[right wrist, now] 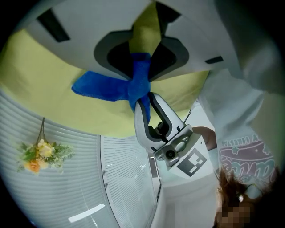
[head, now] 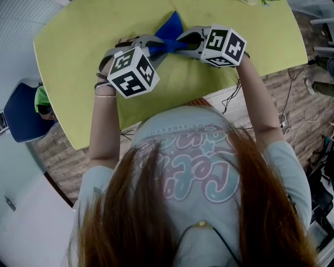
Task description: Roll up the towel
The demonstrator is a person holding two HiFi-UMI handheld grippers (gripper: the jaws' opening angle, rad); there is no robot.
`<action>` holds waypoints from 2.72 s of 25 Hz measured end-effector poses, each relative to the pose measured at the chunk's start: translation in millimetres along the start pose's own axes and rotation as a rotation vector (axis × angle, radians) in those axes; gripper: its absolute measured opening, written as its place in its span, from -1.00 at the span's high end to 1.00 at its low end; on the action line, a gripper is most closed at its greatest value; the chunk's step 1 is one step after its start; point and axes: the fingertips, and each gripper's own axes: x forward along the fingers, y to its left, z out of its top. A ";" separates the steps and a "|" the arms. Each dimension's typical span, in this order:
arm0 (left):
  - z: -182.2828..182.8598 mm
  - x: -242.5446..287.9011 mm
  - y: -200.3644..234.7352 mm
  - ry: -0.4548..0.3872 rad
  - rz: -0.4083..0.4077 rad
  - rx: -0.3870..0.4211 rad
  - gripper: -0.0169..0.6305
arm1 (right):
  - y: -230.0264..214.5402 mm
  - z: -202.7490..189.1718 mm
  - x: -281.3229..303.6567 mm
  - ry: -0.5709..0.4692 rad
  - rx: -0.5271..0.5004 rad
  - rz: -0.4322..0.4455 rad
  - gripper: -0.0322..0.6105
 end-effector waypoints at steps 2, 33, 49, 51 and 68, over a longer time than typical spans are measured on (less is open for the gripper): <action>0.4 1.6 1.2 0.000 -0.008 -0.013 0.70 | -2.1 0.2 -2.9 0.005 -0.027 -0.047 0.50; -2.7 -6.8 14.1 -0.150 -0.001 -0.122 0.70 | 9.6 7.3 0.6 0.012 -0.544 -0.358 0.37; -1.6 -2.6 0.6 -0.008 0.079 0.101 0.57 | -3.6 11.3 -3.2 -0.047 -0.288 -0.248 0.59; 0.4 -4.8 5.4 -0.011 0.105 0.109 0.54 | -4.8 12.6 -4.0 -0.054 -0.260 -0.229 0.60; 2.4 -47.1 29.9 -0.026 0.205 0.057 0.51 | -2.8 12.2 -2.2 0.015 -0.321 -0.179 0.61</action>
